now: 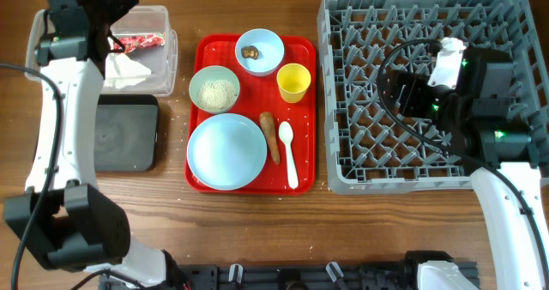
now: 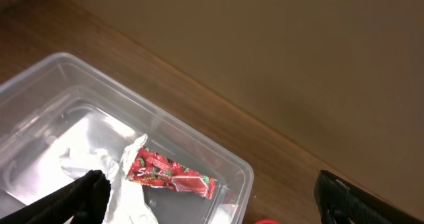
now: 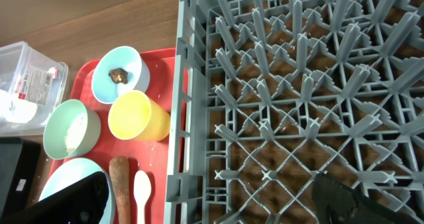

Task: Sort waste into correct bins and load items into the dishwasher rack
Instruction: 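Carry the wrapper and tissue to the clear bin and open the left gripper, then move the left gripper to the green rice bowl and grip its rim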

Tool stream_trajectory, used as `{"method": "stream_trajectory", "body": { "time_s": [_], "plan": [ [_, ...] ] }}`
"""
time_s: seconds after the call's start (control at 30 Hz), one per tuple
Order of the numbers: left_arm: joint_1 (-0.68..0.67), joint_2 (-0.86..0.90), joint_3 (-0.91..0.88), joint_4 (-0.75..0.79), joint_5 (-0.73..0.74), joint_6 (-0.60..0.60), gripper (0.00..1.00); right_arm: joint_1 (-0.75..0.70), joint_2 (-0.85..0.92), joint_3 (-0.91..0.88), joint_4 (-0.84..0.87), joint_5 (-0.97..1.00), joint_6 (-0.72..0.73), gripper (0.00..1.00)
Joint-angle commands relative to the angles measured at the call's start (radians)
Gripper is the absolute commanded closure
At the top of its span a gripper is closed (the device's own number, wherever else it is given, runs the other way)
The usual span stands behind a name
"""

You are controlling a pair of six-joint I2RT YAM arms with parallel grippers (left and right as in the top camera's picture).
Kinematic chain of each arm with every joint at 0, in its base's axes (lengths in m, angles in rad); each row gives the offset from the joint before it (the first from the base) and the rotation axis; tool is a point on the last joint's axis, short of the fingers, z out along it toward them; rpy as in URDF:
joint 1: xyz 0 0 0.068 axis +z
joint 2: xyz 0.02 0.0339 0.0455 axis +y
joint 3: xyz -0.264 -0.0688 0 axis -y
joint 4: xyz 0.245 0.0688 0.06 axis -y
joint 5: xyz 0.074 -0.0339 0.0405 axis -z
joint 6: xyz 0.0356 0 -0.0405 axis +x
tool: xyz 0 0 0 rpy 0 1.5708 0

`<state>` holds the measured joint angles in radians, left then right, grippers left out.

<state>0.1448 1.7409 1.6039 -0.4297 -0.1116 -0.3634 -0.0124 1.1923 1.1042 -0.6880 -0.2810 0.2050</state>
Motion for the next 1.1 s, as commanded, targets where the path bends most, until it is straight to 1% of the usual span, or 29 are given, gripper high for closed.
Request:
{"method": "stream_trajectory", "body": {
  "time_s": [0.0, 0.03, 0.1, 0.17, 0.2, 0.3, 0.33, 0.37, 0.43, 0.5, 0.57, 0.6, 0.83, 0.9, 0.93, 1.07],
  "plan": [
    [0.007, 0.025, 0.001, -0.045, 0.075, -0.018, 0.0, -0.002, 0.009, 0.027, 0.001, -0.013, 0.008, 0.0],
    [-0.002, 0.025, 0.001, -0.055, 0.112, -0.018, 0.0, -0.002, 0.009, 0.027, -0.002, -0.013, 0.008, 0.0],
    [-0.045, 0.024, 0.001, -0.092, 0.203, 0.019, 0.0, -0.002, 0.009, 0.027, -0.005, -0.013, 0.008, 0.0],
    [-0.108, 0.024, 0.001, -0.166, 0.32, 0.106, 0.01, -0.002, 0.009, 0.027, -0.006, -0.013, 0.008, 0.0],
    [-0.137, 0.025, 0.001, -0.205, 0.337, 0.134, 0.01, -0.002, 0.009, 0.027, -0.006, -0.013, 0.008, 0.0],
    [-0.244, 0.027, -0.002, -0.369, 0.315, 0.219, 0.04, -0.002, 0.009, 0.027, -0.007, -0.013, 0.008, 0.0],
    [-0.281, 0.031, -0.007, -0.415, 0.29, 0.23, 0.08, -0.002, 0.009, 0.027, -0.009, -0.013, 0.008, 0.0],
    [-0.316, 0.034, -0.021, -0.445, 0.257, 0.229, 0.08, -0.002, 0.009, 0.027, -0.009, -0.013, 0.007, 0.0],
    [-0.381, 0.045, -0.059, -0.472, 0.198, 0.229, 0.14, -0.002, 0.009, 0.027, -0.008, -0.013, 0.007, 0.0],
    [-0.441, 0.061, -0.117, -0.462, 0.15, 0.229, 0.15, -0.002, 0.01, 0.027, -0.008, -0.013, 0.007, 0.0],
    [-0.465, 0.08, -0.138, -0.454, 0.147, 0.229, 0.17, -0.002, 0.012, 0.027, -0.009, -0.013, 0.007, 0.0],
    [-0.483, 0.098, -0.162, -0.425, 0.143, 0.229, 0.18, -0.002, 0.013, 0.027, -0.009, -0.013, 0.008, 0.0],
    [-0.488, 0.159, -0.226, -0.252, 0.087, 0.229, 0.25, -0.002, 0.015, 0.027, -0.01, -0.013, 0.007, 0.0],
    [-0.488, 0.185, -0.232, -0.211, 0.088, 0.229, 0.37, -0.002, 0.015, 0.027, -0.012, -0.013, 0.007, 0.0],
    [-0.49, 0.195, -0.232, -0.201, 0.092, 0.229, 0.41, -0.002, 0.015, 0.027, -0.013, -0.013, 0.007, 0.0],
    [-0.489, 0.245, -0.232, -0.186, 0.091, 0.229, 0.5, -0.002, 0.015, 0.027, -0.013, -0.013, 0.007, 0.0]
  ]
}}
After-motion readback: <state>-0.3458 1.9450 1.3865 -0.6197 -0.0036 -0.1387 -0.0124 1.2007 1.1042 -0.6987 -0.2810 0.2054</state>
